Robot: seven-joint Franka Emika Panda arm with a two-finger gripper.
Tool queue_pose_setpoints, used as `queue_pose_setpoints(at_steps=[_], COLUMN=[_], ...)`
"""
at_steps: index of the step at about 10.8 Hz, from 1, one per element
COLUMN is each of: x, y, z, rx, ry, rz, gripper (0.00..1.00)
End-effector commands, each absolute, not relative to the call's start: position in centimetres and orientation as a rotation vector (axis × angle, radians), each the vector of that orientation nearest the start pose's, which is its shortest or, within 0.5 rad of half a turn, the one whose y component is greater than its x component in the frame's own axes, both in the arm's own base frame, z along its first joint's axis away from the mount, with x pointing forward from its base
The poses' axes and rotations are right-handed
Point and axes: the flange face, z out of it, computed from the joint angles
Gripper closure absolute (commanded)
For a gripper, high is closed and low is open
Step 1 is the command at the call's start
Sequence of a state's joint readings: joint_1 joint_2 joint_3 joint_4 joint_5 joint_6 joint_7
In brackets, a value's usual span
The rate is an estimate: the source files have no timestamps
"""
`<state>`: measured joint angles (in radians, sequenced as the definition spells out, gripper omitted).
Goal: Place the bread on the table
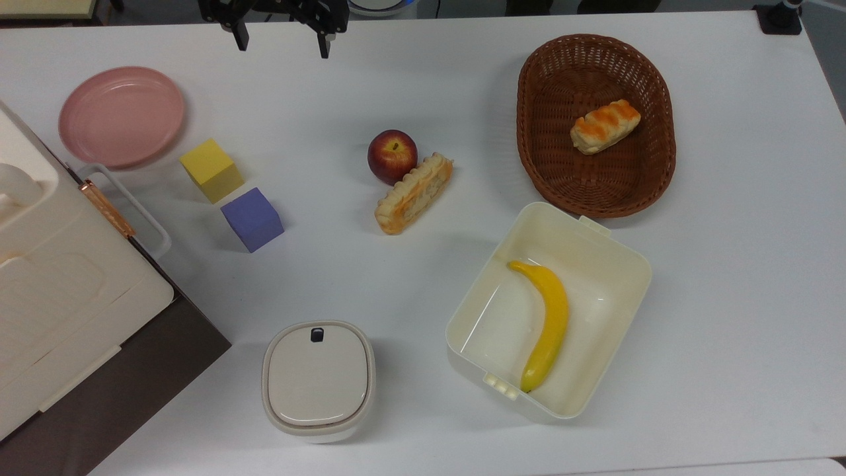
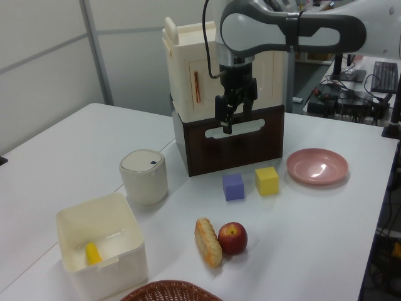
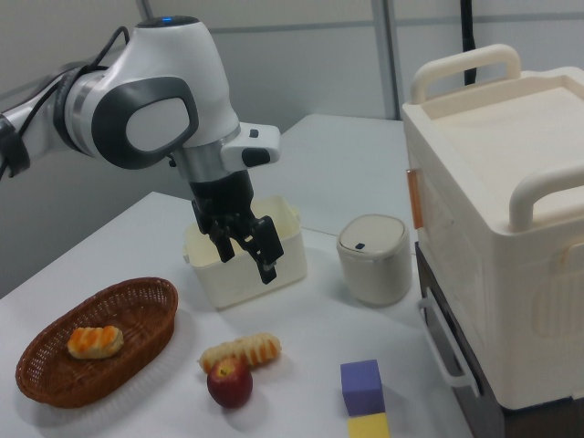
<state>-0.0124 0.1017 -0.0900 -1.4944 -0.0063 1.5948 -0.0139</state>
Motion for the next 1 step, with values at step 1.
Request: queue_pose_setpoints(at_steps=[1], x=[57.96], y=[-5.69], z=[60.47], rx=[-3.202], ry=[0.101], rz=[0.028], gripper=[0.0])
